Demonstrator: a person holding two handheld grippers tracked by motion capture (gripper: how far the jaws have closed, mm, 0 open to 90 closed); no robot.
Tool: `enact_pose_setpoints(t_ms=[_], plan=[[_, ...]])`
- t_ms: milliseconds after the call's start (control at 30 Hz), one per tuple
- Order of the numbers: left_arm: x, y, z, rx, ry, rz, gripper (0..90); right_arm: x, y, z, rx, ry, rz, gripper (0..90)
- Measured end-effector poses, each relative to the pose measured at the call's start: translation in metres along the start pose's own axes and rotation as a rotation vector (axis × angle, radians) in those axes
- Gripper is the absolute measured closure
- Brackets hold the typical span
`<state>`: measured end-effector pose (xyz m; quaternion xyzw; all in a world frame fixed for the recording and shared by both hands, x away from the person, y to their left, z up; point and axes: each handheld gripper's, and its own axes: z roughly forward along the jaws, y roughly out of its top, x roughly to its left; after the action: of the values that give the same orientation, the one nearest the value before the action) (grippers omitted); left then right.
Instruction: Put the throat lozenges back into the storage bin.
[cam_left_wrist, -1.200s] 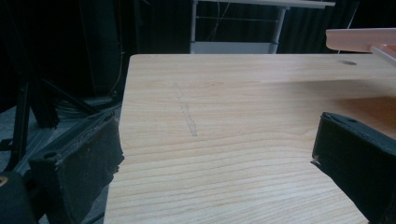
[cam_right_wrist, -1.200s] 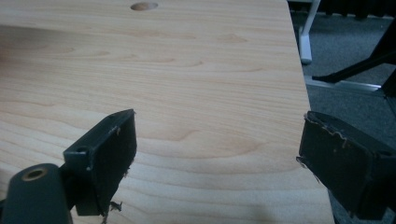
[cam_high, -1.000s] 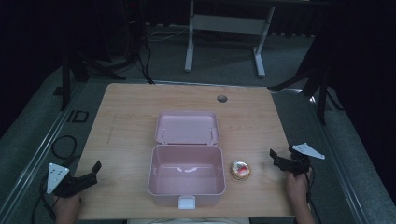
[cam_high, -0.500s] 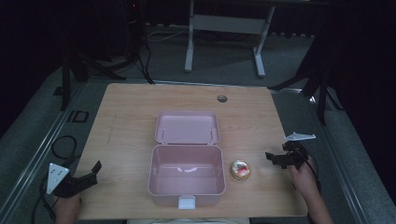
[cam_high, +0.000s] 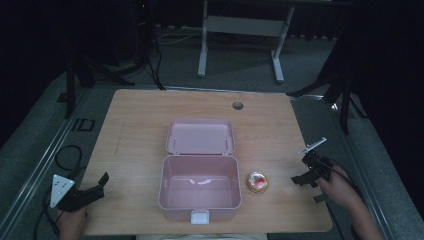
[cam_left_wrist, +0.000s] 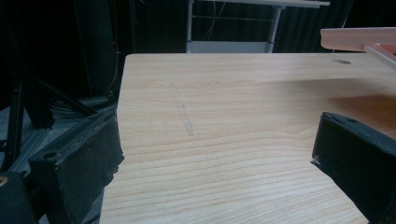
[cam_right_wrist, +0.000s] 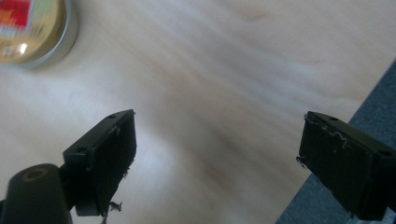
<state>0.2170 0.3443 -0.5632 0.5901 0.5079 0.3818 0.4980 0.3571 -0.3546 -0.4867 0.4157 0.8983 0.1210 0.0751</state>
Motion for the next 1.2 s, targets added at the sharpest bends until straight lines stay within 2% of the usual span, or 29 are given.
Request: enact_pose_setpoints(t_ms=[267,433,533,633,667,733,867,967,1033,1200], plan=[[0.0,0.0,0.0,0.002,-0.003,-0.002,1.9,0.009,-0.003,-0.002,0.2,0.094,-0.104,11.0],[0.0,0.0,0.0,0.002,-0.005,-0.003,1.9,0.014,-0.007,-0.002,0.307,0.123,-0.153,12.9],[0.001,0.0,0.0,0.005,-0.009,-0.005,1.9,0.017,-0.009,-0.003,0.327,0.131,-0.184,13.0],[0.001,0.0,0.0,0.004,-0.01,-0.007,1.9,0.019,-0.007,-0.003,0.318,0.145,-0.196,13.0],[0.001,0.0,0.0,0.004,-0.01,-0.007,1.9,0.021,-0.005,-0.002,0.313,0.151,-0.223,13.0],[0.001,0.0,0.0,0.003,-0.011,-0.008,1.9,0.022,-0.004,-0.002,0.313,0.154,-0.233,13.0],[0.001,0.0,0.0,0.004,-0.011,-0.008,1.9,0.029,0.0,0.0,0.316,0.147,-0.298,13.0],[0.001,0.0,0.0,0.004,-0.012,-0.008,1.9,0.039,0.003,0.002,0.325,0.13,-0.37,13.1],[0.001,0.0,0.0,0.003,-0.012,-0.008,1.9,0.043,0.008,0.003,0.321,0.148,-0.377,13.4],[0.001,0.0,0.0,0.004,-0.014,-0.007,1.9,0.051,0.019,0.005,0.311,0.145,-0.422,13.5]])
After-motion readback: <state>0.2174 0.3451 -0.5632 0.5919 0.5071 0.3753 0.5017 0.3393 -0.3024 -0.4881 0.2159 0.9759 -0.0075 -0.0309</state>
